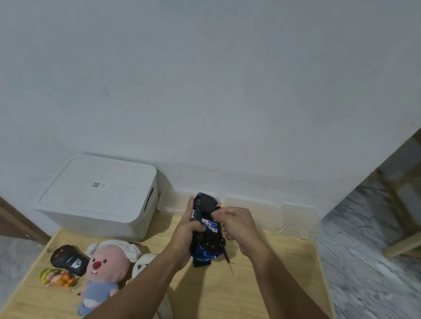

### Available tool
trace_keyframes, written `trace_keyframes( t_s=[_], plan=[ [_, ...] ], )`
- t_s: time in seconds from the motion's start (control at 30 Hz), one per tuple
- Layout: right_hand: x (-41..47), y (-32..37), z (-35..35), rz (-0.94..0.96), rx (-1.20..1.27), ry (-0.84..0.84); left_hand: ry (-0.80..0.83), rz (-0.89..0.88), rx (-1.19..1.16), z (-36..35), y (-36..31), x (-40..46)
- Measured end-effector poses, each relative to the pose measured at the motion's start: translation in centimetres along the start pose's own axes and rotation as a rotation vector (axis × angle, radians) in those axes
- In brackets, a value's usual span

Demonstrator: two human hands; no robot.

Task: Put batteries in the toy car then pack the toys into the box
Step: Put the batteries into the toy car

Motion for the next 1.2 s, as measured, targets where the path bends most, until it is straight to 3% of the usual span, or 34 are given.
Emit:
trace_keyframes(
  t_s=[0.13,0.4,0.63,0.87,0.97,1.03,1.13,1.2],
  plan=[
    [0.3,2.1,-1.6,0.122,-0.23,0.122,0.014,0.007,0.093,0.8,-0.2,-0.2],
    [1.5,2.5,-3.7,-0.084,-0.438,0.167,-0.006,-0.074,0.281,2.2,-2.0,-1.3],
    [1.6,3.5,-4.9,-0.044,-0.676,0.189,-0.002,-0.055,0.285,2.4,-1.4,-1.4],
    [0.6,3.5,-4.9,0.228,-0.531,0.353,0.023,0.045,0.058,2.9,-0.6,-0.3],
    [0.8,3.2,-4.1,0.305,-0.529,0.302,0.058,0.06,0.007,2.2,-0.5,-0.3],
    [1.0,2.8,-3.1,0.274,-0.39,0.197,0.066,0.063,-0.023,1.8,-0.6,-0.3],
    [0.9,1.4,-1.4,0.067,-0.006,0.054,0.065,0.04,-0.057,1.6,-0.8,-0.2],
    [0.7,0.4,-0.6,-0.035,0.121,0.017,0.057,0.013,-0.062,1.5,-1.0,-0.1]
  ],
)
Point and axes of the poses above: each hand's wrist, its own x-axis towards the middle knuckle, its own z-axis out of the back of the hand, y = z × x, the point moved 8 cm from there along x, towards the middle knuckle, and after that the axes turned 12 degrees about z, right-handed, at the moved point
